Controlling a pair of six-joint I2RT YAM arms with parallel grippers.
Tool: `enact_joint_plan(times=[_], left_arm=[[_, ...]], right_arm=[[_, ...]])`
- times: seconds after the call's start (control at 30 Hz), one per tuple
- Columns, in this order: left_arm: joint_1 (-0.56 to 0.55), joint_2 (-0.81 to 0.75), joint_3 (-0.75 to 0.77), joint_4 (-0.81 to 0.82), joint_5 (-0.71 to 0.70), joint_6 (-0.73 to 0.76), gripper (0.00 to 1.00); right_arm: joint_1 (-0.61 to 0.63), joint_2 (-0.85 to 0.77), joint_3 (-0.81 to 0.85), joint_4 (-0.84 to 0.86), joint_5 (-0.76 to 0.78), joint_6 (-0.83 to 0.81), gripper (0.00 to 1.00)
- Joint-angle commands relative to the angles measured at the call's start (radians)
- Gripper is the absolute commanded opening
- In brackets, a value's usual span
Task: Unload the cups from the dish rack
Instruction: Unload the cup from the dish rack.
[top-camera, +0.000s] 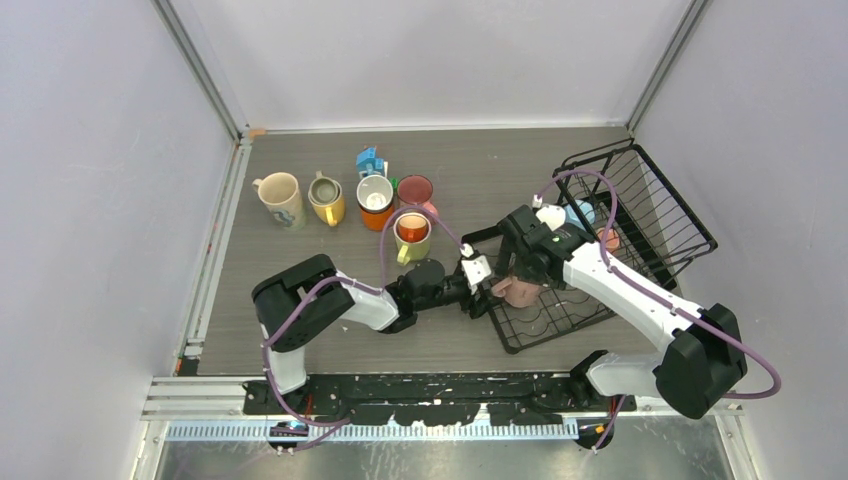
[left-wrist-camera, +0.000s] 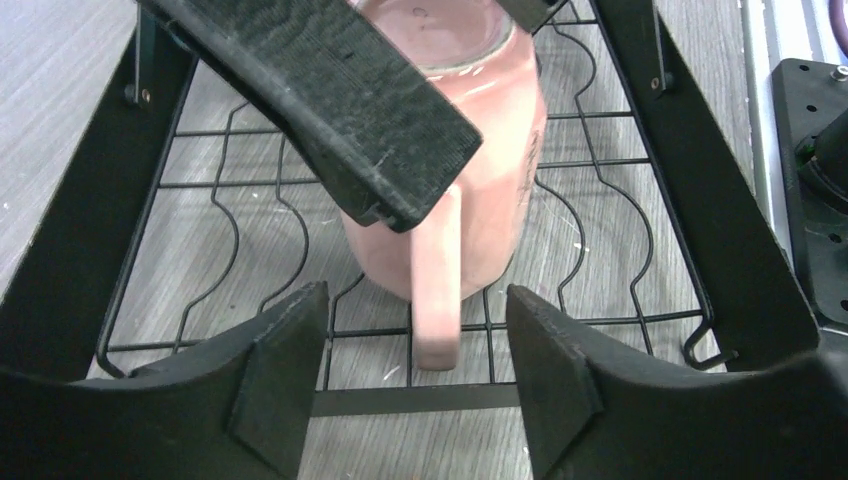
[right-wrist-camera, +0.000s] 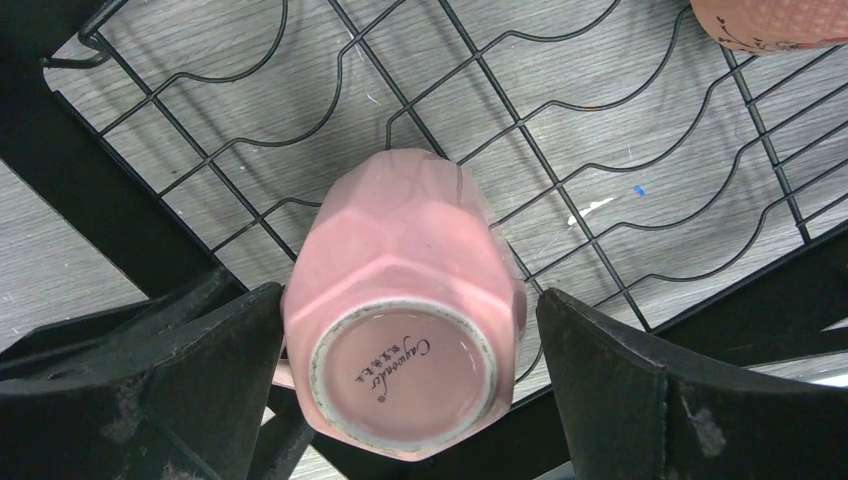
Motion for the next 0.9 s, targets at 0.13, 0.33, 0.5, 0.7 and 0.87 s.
enact_joint_plan(times=[0.13, 0.33, 0.5, 0.7, 0.87], left_arm=[[0.006, -0.032, -0.016, -0.038, -0.045, -0.009, 0.78], [0.006, -0.077, -0.012, -0.042, -0.080, -0.012, 0.85], [0.006, -0.134, 0.025, -0.108, -0.098, -0.020, 0.94], [0.011, -0.193, 0.048, -0.159, -0.118, -0.052, 1.00], [0.023, -0.266, 0.055, -0.226, -0.161, -0.119, 1.00]], right_arm=[[0.006, -0.014, -0.007, 0.021, 0.015, 0.017, 1.00], [0.007, -0.014, -0.015, 0.024, 0.009, 0.021, 0.99], [0.006, -0.012, -0.025, 0.031, 0.005, 0.029, 0.97], [0.007, -0.017, -0.030, 0.035, 0.003, 0.034, 0.89], [0.007, -0.022, -0.018, 0.029, 0.001, 0.033, 0.69]])
